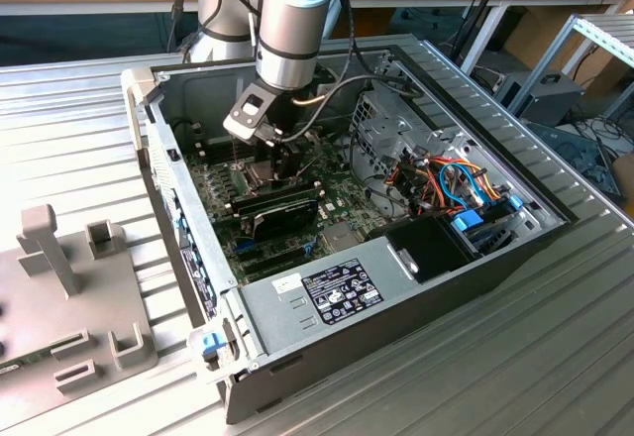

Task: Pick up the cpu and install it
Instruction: 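Place the cpu into insertion slot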

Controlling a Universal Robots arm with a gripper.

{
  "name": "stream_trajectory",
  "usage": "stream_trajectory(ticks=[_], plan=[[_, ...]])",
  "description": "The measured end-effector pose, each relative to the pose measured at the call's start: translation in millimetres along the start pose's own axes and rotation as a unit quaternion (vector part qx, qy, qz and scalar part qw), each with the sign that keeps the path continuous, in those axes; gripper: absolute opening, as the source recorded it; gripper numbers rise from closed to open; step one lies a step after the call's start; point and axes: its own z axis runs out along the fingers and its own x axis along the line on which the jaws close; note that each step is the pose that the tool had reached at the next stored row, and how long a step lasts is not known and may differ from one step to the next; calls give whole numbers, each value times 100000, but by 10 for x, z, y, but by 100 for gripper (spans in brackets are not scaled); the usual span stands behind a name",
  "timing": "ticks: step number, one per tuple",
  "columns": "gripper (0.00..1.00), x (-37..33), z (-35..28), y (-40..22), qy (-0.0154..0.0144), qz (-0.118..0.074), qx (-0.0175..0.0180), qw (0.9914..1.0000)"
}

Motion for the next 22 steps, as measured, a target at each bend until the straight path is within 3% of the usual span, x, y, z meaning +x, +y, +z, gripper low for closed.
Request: stream_trajectory(ticks=[10,12,22], plan=[[67,0,0,0,2,91,5,100000],[60,0,0,0,11,108,12,100000],[59,0,0,0,6,188,8,100000]])
